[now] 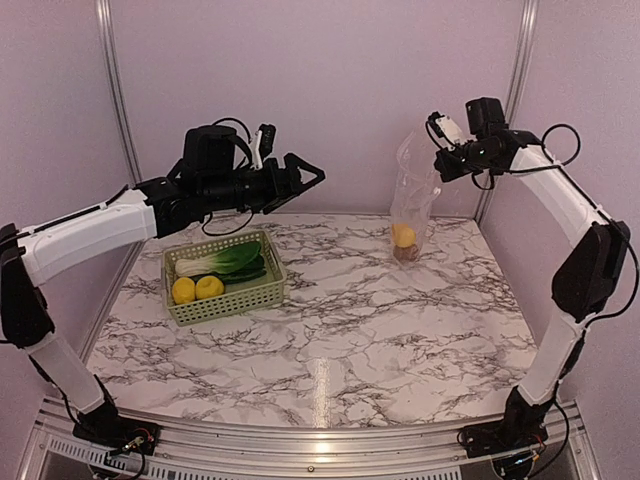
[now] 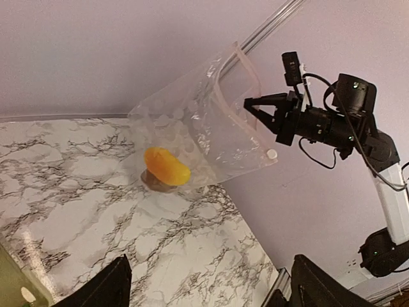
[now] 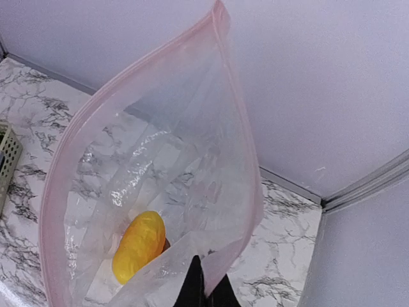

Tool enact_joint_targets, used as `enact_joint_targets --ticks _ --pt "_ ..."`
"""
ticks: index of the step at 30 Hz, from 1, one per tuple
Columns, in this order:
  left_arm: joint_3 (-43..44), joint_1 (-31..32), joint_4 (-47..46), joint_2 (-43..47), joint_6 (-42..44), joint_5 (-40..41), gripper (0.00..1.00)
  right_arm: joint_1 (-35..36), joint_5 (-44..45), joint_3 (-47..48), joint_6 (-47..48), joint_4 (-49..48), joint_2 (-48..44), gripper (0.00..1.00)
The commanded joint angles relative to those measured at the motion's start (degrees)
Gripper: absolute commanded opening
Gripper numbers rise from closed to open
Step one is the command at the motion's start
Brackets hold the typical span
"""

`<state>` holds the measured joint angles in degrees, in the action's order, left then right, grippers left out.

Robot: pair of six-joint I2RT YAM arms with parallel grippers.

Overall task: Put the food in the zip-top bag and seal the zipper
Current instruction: Place the fake fruit in the zipper food storage bag, then pick up the fake vegetable from the bin.

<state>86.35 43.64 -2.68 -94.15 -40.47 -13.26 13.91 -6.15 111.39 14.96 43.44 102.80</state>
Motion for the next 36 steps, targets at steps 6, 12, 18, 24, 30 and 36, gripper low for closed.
enact_joint_targets --ticks 6,12,18,24,30,36 --pt "-13.4 -8.0 22.1 11.0 18.2 17.0 0.9 6.8 12.4 -2.2 5.8 -5.2 -4.9 0.0" --pt "-18.7 -8.7 24.8 13.1 32.1 29.1 0.89 10.2 -6.3 -12.0 4.4 -4.3 -3.2 0.0" --pt "-17.0 -8.9 26.3 8.3 44.9 31.2 0.89 10.7 -11.4 -17.2 4.7 -5.4 -4.0 0.0" --pt "-10.3 -8.9 28.5 0.7 54.3 31.0 0.9 10.9 -14.8 -20.0 4.0 -5.9 -5.7 0.0" --pt "-3.0 -8.9 30.8 -9.1 59.7 36.4 0.86 11.4 -15.5 -21.2 3.5 -6.5 -6.7 0.0" --pt "1.9 -8.7 33.2 -15.3 64.4 37.2 0.85 11.6 -16.0 -21.8 3.2 -6.7 -8.0 0.0"
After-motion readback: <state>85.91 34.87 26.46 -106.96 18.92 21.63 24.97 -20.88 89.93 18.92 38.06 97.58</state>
